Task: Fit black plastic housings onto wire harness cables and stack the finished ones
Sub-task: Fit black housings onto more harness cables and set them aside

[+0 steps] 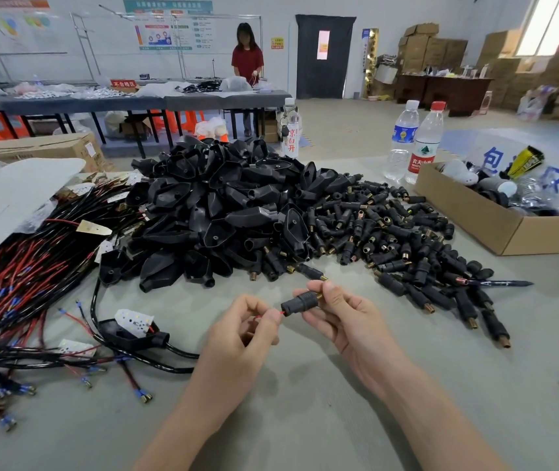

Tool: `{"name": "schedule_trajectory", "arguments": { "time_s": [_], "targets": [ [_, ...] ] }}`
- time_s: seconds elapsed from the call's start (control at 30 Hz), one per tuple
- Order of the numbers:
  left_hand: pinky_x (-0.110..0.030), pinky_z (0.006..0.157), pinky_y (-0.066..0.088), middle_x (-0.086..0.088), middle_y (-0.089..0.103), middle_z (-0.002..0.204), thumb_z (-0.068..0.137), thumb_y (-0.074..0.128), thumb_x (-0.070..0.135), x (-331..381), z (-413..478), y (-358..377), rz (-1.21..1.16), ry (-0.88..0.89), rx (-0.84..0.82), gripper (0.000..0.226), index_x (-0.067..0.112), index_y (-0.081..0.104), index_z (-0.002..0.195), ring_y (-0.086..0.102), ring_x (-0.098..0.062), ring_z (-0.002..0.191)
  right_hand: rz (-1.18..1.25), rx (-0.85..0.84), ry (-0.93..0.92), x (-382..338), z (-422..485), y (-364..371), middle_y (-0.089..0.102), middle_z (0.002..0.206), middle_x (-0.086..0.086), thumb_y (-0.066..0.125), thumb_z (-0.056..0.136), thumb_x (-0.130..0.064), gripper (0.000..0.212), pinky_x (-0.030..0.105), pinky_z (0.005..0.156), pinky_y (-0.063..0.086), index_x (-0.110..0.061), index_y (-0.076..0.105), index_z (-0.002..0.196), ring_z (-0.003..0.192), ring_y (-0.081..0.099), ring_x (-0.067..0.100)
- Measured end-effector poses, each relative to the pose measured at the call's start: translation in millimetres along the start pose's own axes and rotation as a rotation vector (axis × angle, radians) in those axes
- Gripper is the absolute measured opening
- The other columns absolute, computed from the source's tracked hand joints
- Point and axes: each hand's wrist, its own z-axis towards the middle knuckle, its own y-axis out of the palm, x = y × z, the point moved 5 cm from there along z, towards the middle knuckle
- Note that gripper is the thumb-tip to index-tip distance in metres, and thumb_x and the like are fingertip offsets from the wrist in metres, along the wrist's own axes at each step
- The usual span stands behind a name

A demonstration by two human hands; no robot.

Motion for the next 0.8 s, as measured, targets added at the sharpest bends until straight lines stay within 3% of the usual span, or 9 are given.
{"name": "schedule_trajectory", "arguments": {
  "time_s": [0.1,0.2,0.37,0.53,0.67,0.8],
  "targets": [
    [-0.052,0.090,0.052,0.003,0.075,0.094,0.089,0.054,0.044,2,0,-1,-0.011,0.015,-0.002,0.014,0.032,0.060,0.086,0.070,-0.016,0.087,0.042,0.016,-0.001,-1,0,-1,0.074,0.110,0.019,0.060,0.087,-0.027,0.033,0.019,0.073,0.059,-0.002,0.070,0.106,0.082,0.074,0.017],
    [-0.059,0.088,0.051,-0.001,0.074,0.087,0.089,0.055,0.040,1,1,-3,-0.015,0.007,0.021,0.011,0.034,0.062,0.083,0.068,-0.026,0.083,0.103,0.027,0.016,1,-1,-1,0.074,0.100,0.022,0.062,0.086,-0.023,0.027,0.020,0.069,0.059,-0.002,0.073,0.100,0.079,0.074,0.020],
    [-0.054,0.078,0.051,-0.004,0.071,0.078,0.087,0.058,0.041,3,1,-3,-0.011,0.030,0.020,0.012,0.029,0.062,0.085,0.065,-0.029,0.080,0.152,0.057,-0.011,0,1,-2,0.062,0.070,0.006,0.062,0.086,-0.019,0.024,0.024,0.067,0.060,-0.003,0.080,0.090,0.074,0.073,0.019],
    [-0.043,0.067,0.047,-0.007,0.068,0.075,0.085,0.060,0.040,3,2,-4,-0.028,0.040,0.035,0.011,0.030,0.062,0.083,0.062,-0.037,0.081,0.084,0.094,-0.038,-1,1,-3,0.061,0.077,0.008,0.062,0.087,-0.023,0.024,0.021,0.067,0.060,-0.006,0.079,0.091,0.072,0.073,0.019],
    [-0.023,0.061,0.049,-0.011,0.062,0.075,0.085,0.062,0.039,0,4,-7,-0.030,0.024,0.043,0.011,0.028,0.063,0.083,0.059,-0.038,0.078,0.067,0.096,-0.036,0,1,-2,0.061,0.075,0.006,0.061,0.087,-0.023,0.024,0.020,0.067,0.059,-0.008,0.080,0.088,0.073,0.073,0.018],
    [-0.017,0.053,0.047,-0.008,0.063,0.073,0.089,0.062,0.035,-3,5,-11,-0.048,-0.020,0.056,0.011,0.026,0.064,0.083,0.058,-0.028,0.068,0.105,0.066,-0.023,1,-2,4,0.063,0.069,0.004,0.061,0.086,-0.022,0.025,0.019,0.070,0.059,-0.008,0.081,0.086,0.076,0.074,0.017]
  ]
}}
